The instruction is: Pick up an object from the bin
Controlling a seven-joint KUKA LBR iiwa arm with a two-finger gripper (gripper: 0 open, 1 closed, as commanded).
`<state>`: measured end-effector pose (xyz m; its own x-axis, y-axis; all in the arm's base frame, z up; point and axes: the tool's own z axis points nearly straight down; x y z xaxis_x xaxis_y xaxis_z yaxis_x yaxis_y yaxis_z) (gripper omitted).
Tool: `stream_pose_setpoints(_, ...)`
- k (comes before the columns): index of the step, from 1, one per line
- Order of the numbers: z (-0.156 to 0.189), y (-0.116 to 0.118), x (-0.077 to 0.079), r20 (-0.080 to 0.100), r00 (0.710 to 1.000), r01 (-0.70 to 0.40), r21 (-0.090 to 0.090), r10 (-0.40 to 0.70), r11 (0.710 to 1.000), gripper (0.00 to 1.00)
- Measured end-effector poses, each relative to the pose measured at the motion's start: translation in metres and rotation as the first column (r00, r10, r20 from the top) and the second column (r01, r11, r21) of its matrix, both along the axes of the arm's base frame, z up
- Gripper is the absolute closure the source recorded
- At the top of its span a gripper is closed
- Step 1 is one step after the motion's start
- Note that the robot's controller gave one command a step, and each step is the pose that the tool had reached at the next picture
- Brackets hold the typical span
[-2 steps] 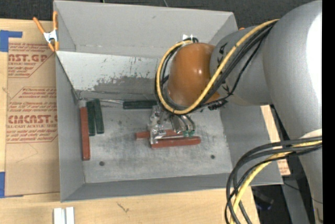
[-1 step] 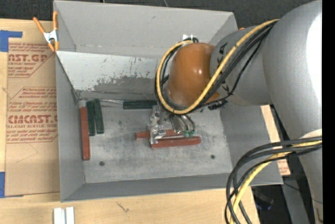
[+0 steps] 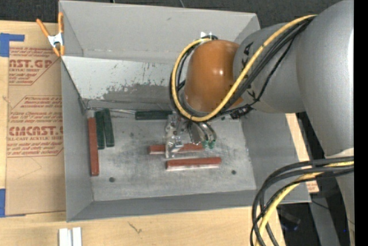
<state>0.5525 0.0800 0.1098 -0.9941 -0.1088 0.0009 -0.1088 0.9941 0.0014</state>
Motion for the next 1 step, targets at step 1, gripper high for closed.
stream_pose_setpoints(1,0.1374,-0.0061,0.0065,0.004,1.000,-0.022,-0.001,0.022,1.000,1.00)
